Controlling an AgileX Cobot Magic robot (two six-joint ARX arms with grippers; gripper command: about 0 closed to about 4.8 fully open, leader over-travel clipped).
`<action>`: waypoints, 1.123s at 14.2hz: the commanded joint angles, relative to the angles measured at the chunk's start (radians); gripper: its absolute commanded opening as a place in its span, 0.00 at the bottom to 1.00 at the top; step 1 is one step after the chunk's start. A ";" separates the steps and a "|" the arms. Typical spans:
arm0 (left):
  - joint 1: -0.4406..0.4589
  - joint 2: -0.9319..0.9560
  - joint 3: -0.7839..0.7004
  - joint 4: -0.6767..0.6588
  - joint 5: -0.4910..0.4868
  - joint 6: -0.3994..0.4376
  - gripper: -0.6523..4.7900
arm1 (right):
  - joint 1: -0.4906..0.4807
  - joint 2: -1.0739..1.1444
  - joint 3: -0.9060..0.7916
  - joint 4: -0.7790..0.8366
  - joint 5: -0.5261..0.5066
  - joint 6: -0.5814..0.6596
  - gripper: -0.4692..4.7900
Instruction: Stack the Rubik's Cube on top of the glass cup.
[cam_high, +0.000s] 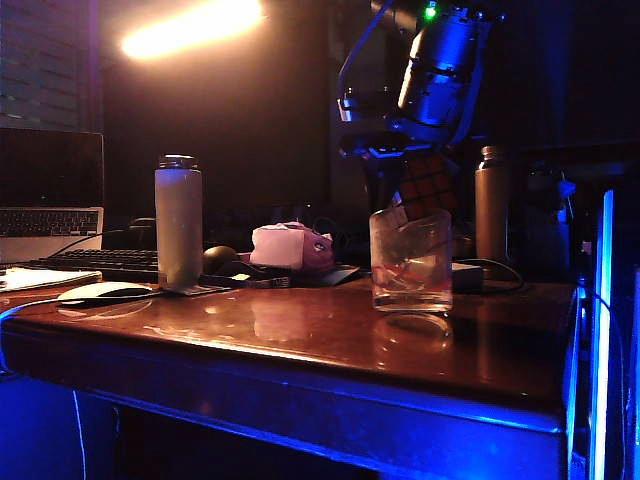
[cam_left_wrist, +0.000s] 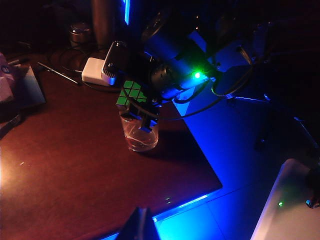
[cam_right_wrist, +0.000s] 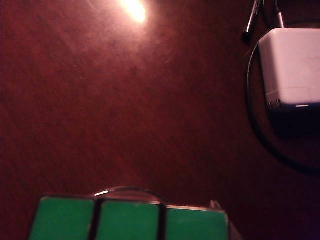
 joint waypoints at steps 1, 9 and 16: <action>-0.001 -0.002 0.005 0.013 0.006 0.004 0.11 | 0.002 0.008 -0.003 -0.104 -0.020 0.005 0.27; -0.001 -0.003 0.005 0.015 0.006 0.004 0.11 | 0.009 -0.089 -0.002 -0.116 -0.060 0.005 0.27; -0.001 -0.003 0.005 0.014 0.007 0.003 0.11 | 0.009 -0.077 -0.004 -0.042 -0.089 0.005 0.27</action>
